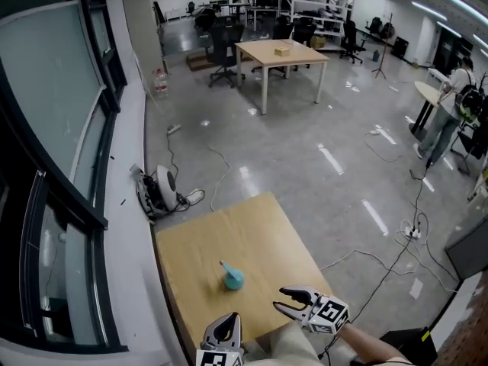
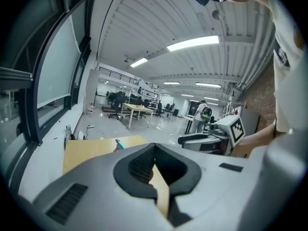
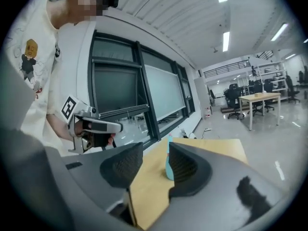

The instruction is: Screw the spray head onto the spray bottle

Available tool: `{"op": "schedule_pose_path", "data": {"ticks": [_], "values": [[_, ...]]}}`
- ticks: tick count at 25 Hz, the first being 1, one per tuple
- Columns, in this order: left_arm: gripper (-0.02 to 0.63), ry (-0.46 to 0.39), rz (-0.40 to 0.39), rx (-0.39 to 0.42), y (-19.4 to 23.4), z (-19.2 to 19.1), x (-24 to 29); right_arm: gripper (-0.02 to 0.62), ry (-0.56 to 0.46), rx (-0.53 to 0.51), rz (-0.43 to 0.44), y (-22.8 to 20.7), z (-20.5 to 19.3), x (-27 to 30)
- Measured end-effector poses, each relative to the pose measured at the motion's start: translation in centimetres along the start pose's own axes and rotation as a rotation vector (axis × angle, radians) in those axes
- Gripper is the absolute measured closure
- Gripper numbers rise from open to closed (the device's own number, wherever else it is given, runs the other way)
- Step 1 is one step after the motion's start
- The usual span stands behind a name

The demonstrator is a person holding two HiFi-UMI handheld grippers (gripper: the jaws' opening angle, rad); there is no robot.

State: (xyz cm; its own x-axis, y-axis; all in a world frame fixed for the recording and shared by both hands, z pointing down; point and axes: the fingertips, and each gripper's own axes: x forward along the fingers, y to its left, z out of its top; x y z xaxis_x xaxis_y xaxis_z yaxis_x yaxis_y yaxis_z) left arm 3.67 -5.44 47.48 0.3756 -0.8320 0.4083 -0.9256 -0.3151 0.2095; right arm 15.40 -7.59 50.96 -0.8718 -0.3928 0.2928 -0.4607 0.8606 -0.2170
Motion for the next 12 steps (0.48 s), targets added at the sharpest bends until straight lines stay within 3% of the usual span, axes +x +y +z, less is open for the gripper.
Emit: {"op": "schedule_pose_path", "data": {"ticks": [8, 12], "values": [[0.598, -0.044, 0.006, -0.022, -5.4, 1.6, 0.2, 0.469, -0.135, 0.004, -0.065, 1.1, 5.9, -2.3], [0.598, -0.087, -0.012, -0.019, -8.7, 4.0, 0.0, 0.559, -0.190, 0.013, -0.136, 1.0, 9.5, -3.1]]}}
